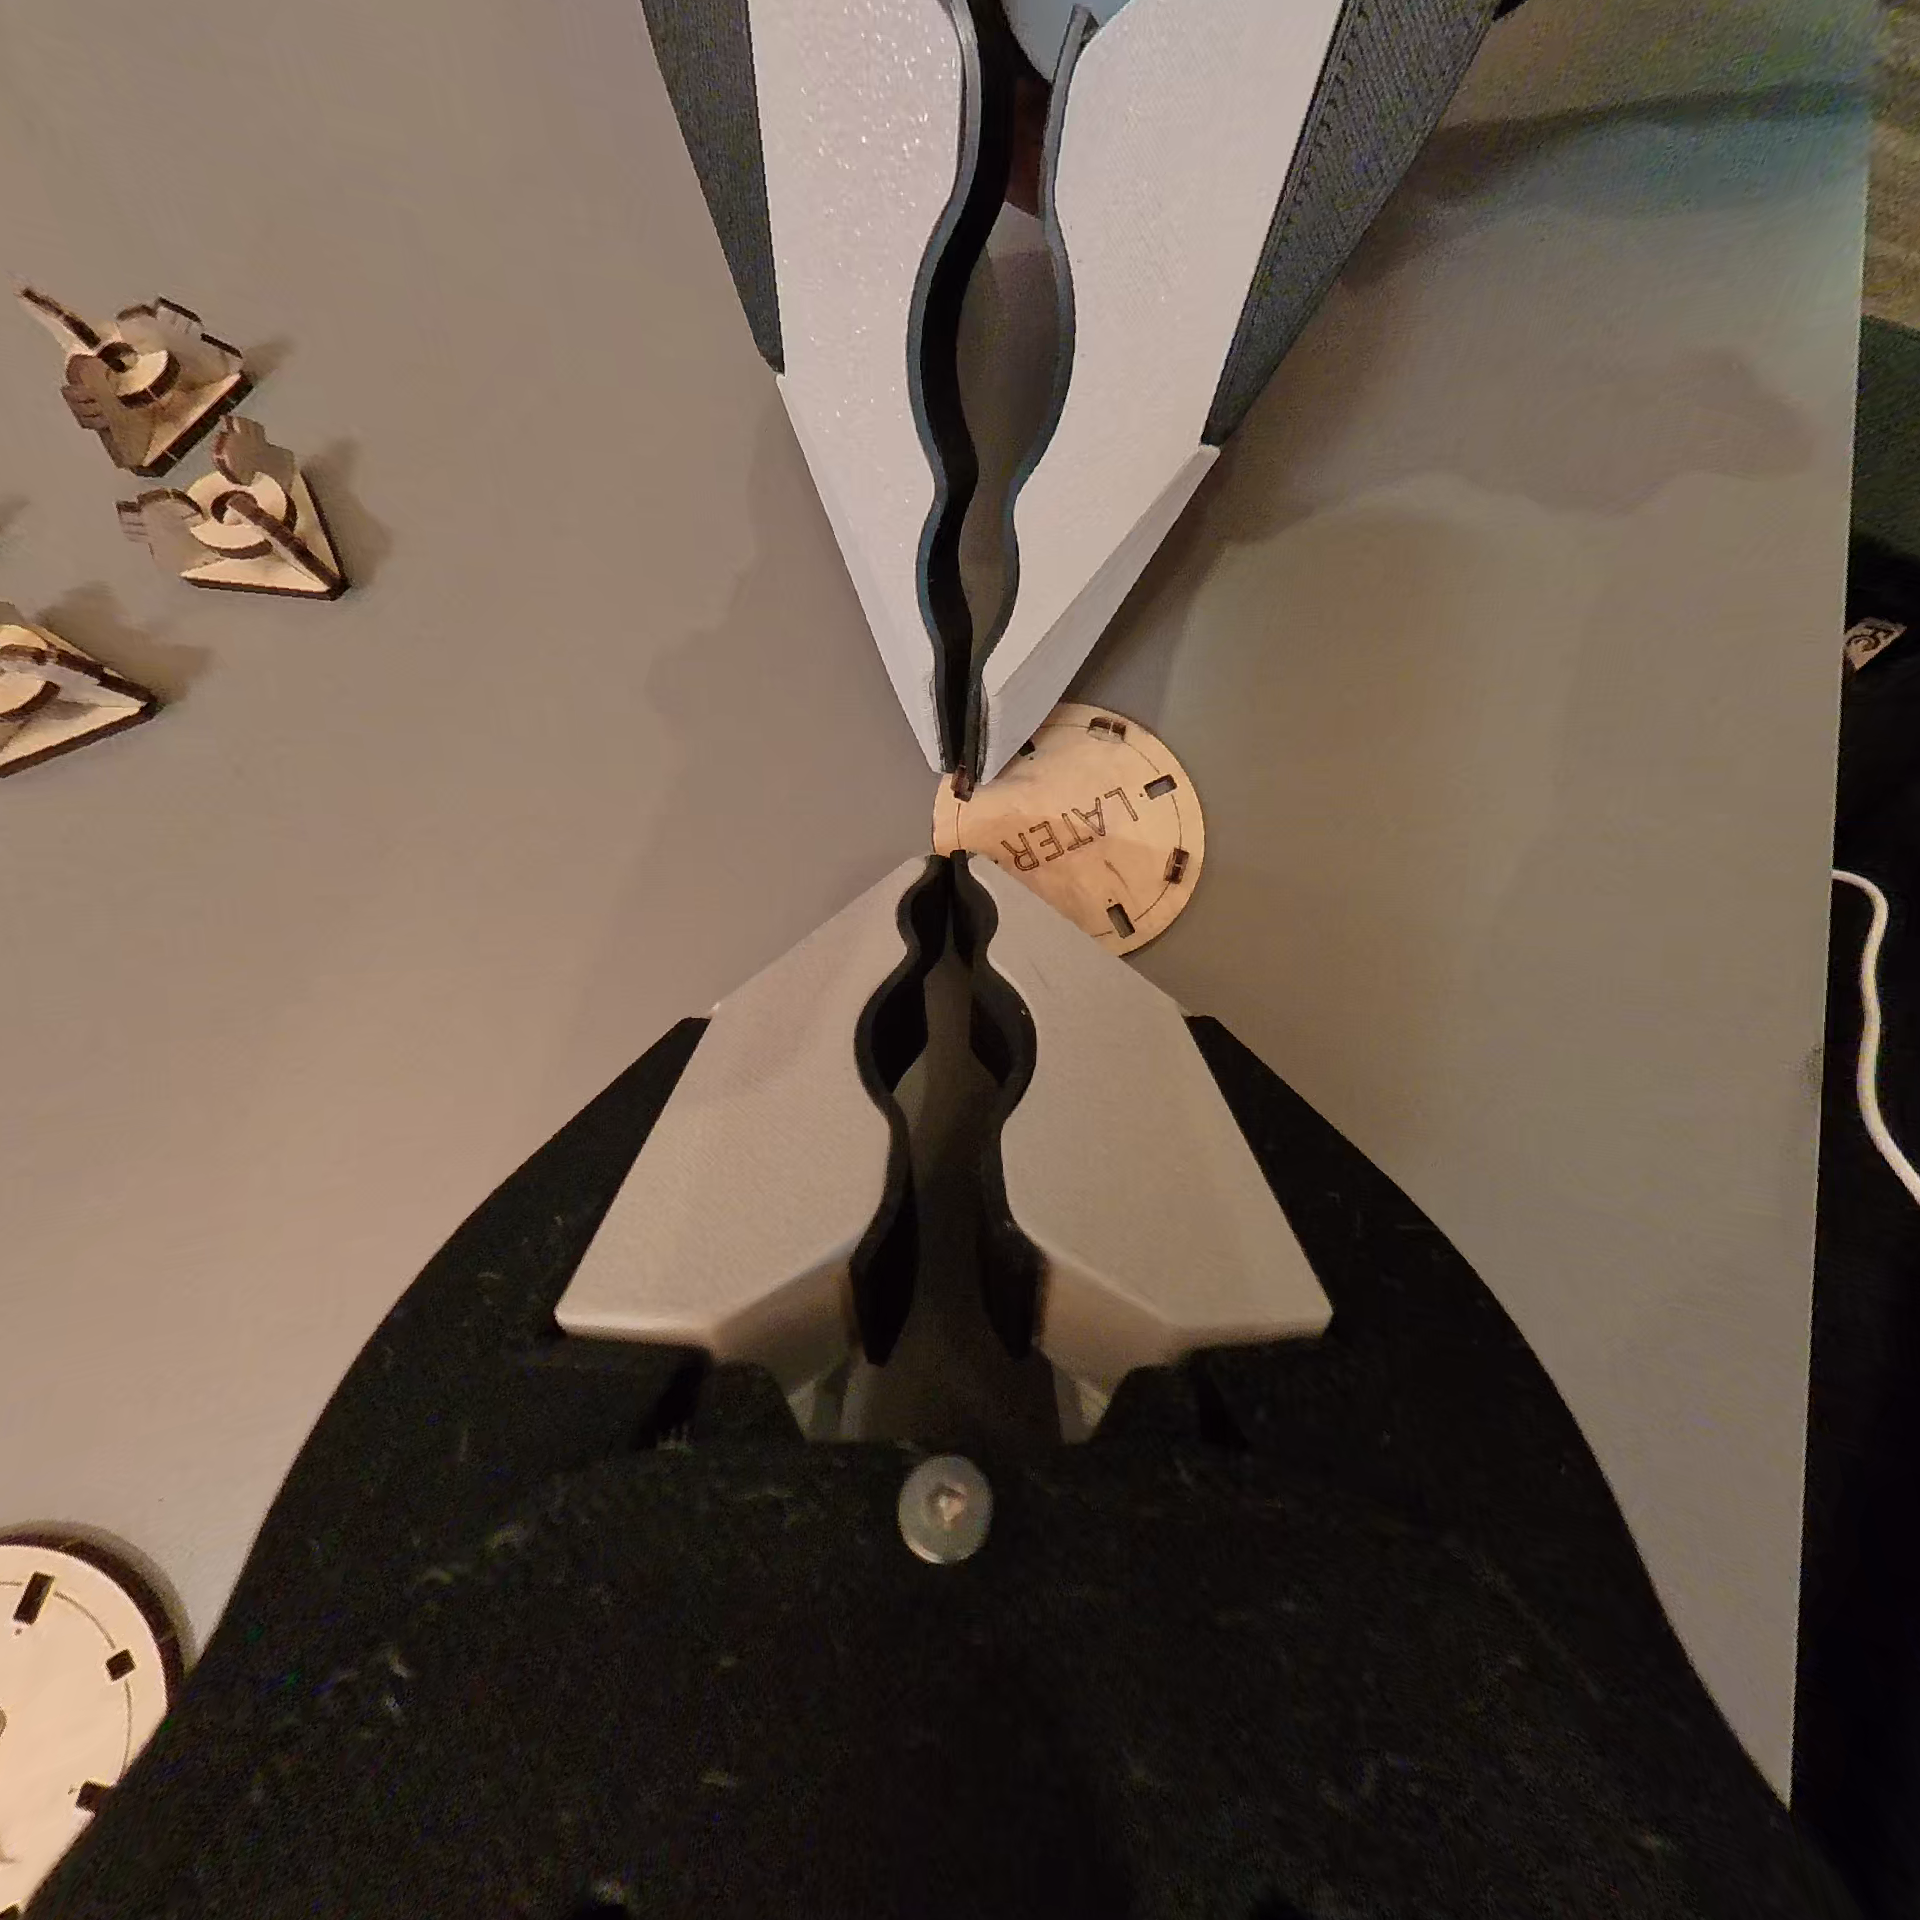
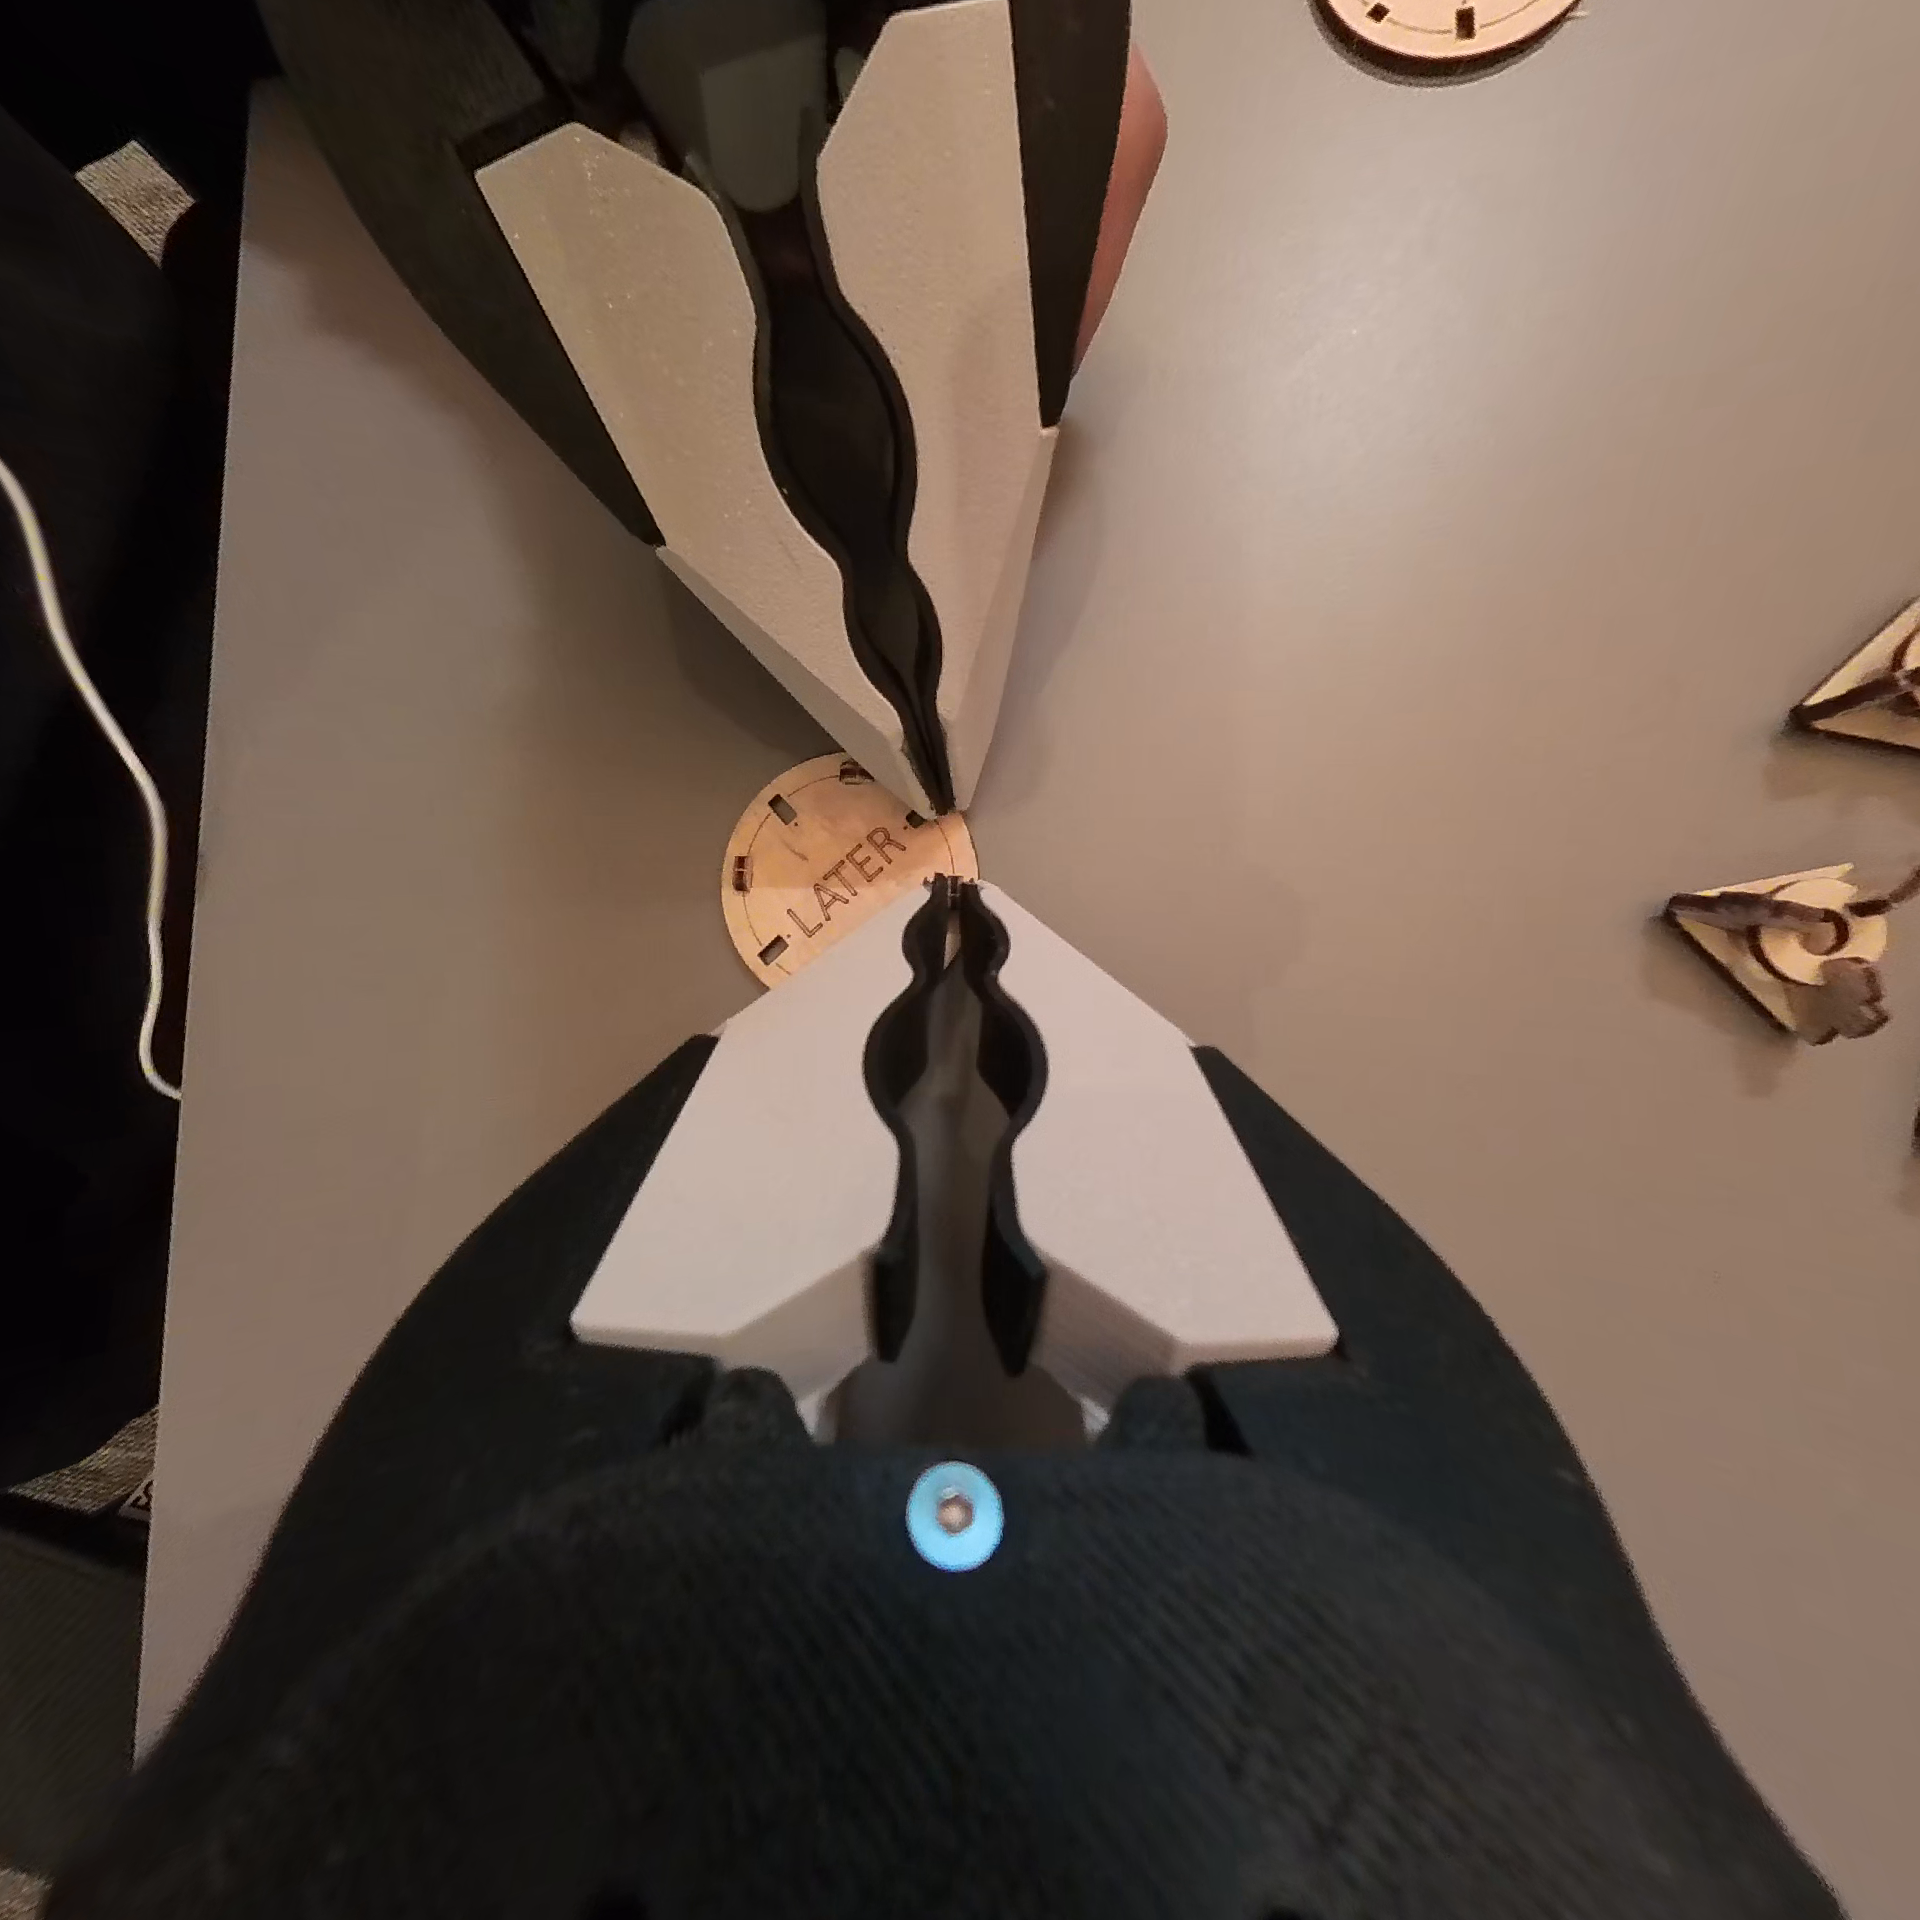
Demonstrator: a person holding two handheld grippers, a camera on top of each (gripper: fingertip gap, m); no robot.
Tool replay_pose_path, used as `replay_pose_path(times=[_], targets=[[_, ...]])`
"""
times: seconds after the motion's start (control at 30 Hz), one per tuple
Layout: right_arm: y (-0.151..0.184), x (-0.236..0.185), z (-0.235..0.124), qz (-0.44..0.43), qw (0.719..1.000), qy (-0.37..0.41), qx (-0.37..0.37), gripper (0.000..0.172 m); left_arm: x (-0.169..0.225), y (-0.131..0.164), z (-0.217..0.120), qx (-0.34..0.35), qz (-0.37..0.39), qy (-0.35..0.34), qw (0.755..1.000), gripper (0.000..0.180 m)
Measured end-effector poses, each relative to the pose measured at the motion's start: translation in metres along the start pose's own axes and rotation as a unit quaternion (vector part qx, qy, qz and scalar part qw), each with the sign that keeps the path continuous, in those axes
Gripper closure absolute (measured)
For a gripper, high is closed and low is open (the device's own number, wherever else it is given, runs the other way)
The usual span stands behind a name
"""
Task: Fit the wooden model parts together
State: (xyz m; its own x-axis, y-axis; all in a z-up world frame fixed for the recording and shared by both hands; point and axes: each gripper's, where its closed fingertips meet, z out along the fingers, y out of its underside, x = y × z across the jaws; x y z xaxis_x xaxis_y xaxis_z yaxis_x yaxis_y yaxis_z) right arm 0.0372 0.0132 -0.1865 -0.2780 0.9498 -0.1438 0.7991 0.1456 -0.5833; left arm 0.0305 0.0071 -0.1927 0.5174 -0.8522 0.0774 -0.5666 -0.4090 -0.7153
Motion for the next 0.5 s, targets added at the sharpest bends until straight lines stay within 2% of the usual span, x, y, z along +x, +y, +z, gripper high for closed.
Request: replay_pose_path(times=[0.3, 0.5], targets=[[-0.0002, -0.0007, 0.0013, 0.001, 1.0, -0.001, -0.005, 0.171, -0.0002, 0.0001, 0.0001, 0.0, 0.001, -0.001, 1.0, 0.179], [0.0004, -0.0007, 0.0016, 0.008, 0.999, 0.009, -0.051, 0.171, -0.0001, 0.0001, 0.0002, 0.0, 0.0, 0.0, 1.0, 0.178]])
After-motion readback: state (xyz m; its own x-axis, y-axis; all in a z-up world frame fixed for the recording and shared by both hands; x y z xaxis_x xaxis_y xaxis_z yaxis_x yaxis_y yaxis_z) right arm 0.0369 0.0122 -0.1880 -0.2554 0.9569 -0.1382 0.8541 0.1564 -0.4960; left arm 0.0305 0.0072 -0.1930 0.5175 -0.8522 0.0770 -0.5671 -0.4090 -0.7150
